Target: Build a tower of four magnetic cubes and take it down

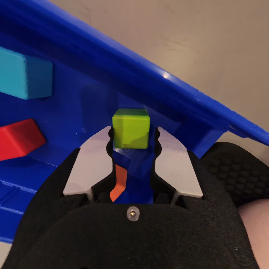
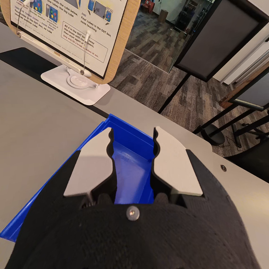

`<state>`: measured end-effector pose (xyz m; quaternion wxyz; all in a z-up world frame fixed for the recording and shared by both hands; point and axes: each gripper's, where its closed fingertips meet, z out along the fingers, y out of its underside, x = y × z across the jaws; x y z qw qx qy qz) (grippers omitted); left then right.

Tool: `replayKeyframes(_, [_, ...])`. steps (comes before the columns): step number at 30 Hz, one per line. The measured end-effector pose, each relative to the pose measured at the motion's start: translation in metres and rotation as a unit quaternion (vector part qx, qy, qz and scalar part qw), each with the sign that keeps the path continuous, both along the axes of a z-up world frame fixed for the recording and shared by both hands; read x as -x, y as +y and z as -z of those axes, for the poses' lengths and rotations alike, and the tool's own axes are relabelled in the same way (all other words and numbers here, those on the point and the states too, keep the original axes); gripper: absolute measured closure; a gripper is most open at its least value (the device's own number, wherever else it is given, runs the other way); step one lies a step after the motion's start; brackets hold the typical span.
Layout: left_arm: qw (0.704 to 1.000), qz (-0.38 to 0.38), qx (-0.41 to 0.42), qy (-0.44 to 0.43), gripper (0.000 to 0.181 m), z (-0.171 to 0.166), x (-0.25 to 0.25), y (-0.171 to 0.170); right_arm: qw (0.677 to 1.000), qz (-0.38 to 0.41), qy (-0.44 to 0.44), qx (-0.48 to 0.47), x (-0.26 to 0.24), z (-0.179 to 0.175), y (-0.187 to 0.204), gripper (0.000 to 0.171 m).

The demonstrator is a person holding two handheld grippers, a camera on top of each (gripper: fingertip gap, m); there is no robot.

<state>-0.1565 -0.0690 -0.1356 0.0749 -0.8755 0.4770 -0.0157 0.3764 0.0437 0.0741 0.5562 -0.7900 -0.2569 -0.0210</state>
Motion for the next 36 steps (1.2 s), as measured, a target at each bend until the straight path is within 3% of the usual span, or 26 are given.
replayKeyframes(4, [1.000, -0.003, 0.001, 0.021, 0.132, 0.010, 0.003, 0.007, 1.000, 0.001, 0.001, 0.005, -0.002, 0.001, -0.001, 0.118])
replayKeyframes(8, [0.999, -0.003, -0.025, 0.023, 0.132, -0.004, 0.008, 0.009, 1.000, -0.005, 0.009, 0.004, -0.002, -0.001, -0.002, 0.118])
replayKeyframes(13, [0.979, -0.045, -0.199, -0.015, 0.132, -0.091, 0.012, 0.023, 1.000, 0.002, 0.008, 0.016, -0.007, 0.003, -0.001, 0.118])
replayKeyframes(16, [0.952, -0.017, -0.291, -0.090, 0.132, -0.148, -0.035, 0.020, 1.000, -0.003, 0.015, 0.011, -0.005, 0.001, -0.001, 0.118])
replayKeyframes(18, [0.945, 0.044, -0.300, -0.126, 0.132, -0.160, -0.086, 0.011, 1.000, -0.011, 0.020, 0.013, 0.000, 0.001, 0.000, 0.118])
replayKeyframes(20, [0.940, 0.119, -0.293, -0.129, 0.132, -0.150, -0.136, 0.005, 1.000, -0.017, 0.017, 0.018, 0.003, 0.004, 0.000, 0.118])
replayKeyframes(24, [0.947, 0.225, -0.220, -0.068, 0.132, -0.093, -0.202, 0.007, 0.999, -0.022, 0.008, 0.029, 0.005, 0.009, 0.000, 0.118])
replayKeyframes(29, [0.953, 0.265, -0.142, -0.019, 0.132, -0.048, -0.239, 0.028, 0.999, -0.027, 0.014, 0.038, 0.005, 0.013, 0.001, 0.118])
replayKeyframes(36, [0.956, 0.282, -0.074, 0.026, 0.132, -0.012, -0.249, 0.047, 0.998, -0.033, 0.010, 0.057, 0.004, 0.021, 0.000, 0.118])
